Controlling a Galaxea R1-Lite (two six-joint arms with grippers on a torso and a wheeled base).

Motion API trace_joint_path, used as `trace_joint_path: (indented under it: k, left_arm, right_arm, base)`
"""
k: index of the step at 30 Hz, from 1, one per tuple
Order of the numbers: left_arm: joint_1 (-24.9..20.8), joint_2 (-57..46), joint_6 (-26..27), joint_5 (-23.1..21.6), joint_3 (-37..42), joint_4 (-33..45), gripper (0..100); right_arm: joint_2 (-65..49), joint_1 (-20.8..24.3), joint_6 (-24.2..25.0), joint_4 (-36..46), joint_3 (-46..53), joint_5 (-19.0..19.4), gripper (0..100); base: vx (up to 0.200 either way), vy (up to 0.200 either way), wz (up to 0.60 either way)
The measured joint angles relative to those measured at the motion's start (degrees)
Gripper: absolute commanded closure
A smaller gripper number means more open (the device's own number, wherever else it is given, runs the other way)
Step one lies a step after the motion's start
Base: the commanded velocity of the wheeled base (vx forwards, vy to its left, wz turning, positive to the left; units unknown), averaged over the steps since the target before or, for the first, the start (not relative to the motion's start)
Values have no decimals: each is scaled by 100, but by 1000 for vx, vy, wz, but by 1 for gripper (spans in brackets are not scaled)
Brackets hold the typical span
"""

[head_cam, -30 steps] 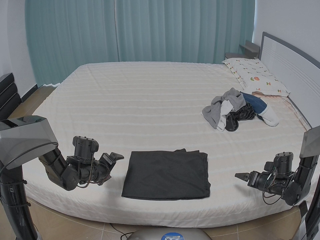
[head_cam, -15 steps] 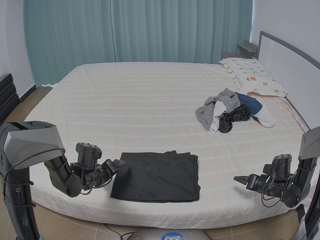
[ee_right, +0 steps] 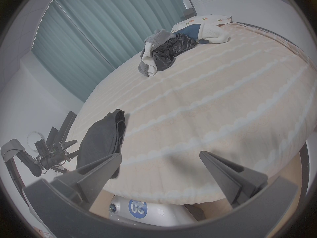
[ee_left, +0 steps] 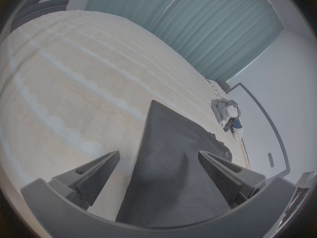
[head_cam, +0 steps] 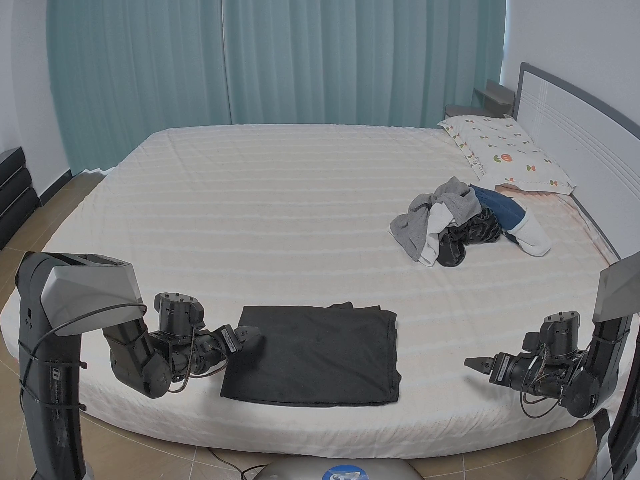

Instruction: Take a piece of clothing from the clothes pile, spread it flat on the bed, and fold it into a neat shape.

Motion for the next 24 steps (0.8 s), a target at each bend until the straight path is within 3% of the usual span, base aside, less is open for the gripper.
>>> trace_joint_path:
  k: [7, 24]
  left_arm:
    - [-5, 105, -16, -68, -35, -72, 0]
    - [-44, 474, 255, -96, 216, -1128, 0]
  right_arm:
    - [30, 80, 2, 0, 7, -104, 0]
    - [138, 94, 4, -290, 7, -123, 0]
  base:
    - [0, 0, 0]
    - [0, 0, 0]
